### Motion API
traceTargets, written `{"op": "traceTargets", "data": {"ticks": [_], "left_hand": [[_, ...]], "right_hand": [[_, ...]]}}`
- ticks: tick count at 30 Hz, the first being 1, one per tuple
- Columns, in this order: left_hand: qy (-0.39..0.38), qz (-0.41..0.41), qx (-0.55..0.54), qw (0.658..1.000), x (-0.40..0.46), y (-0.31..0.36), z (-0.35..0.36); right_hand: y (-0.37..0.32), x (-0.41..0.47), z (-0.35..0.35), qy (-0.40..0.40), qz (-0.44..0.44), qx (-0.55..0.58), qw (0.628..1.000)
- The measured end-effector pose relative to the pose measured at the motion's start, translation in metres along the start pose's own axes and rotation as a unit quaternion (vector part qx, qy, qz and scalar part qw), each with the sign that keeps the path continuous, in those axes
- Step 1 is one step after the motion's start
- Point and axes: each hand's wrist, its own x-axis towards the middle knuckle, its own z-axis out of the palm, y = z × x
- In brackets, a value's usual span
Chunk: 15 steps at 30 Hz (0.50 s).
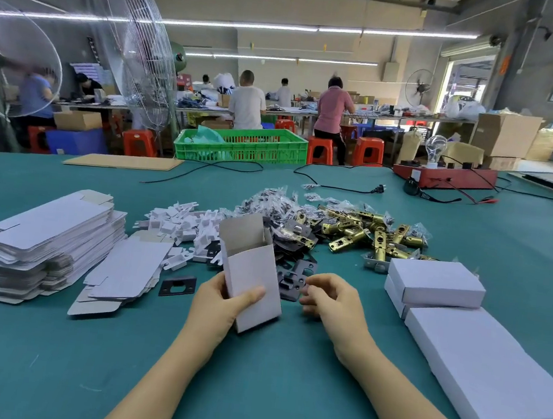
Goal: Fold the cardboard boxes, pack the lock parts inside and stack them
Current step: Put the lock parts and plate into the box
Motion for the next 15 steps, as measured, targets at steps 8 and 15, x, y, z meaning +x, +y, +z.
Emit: {"op": "traceTargets", "data": {"ticks": [8,15], "left_hand": [[-0.001,-0.003,-0.002,1.0,0.008,-0.006,-0.004],[-0.021,-0.009,-0.027,0.999,0.008,-0.005,-0.004]], "right_hand": [[-0.017,0.028,-0.026,0.139,0.009,-0.103,0.985],[-0.039,0.089,-0.023,0.111,-0.011,-0.366,0.924]]}}
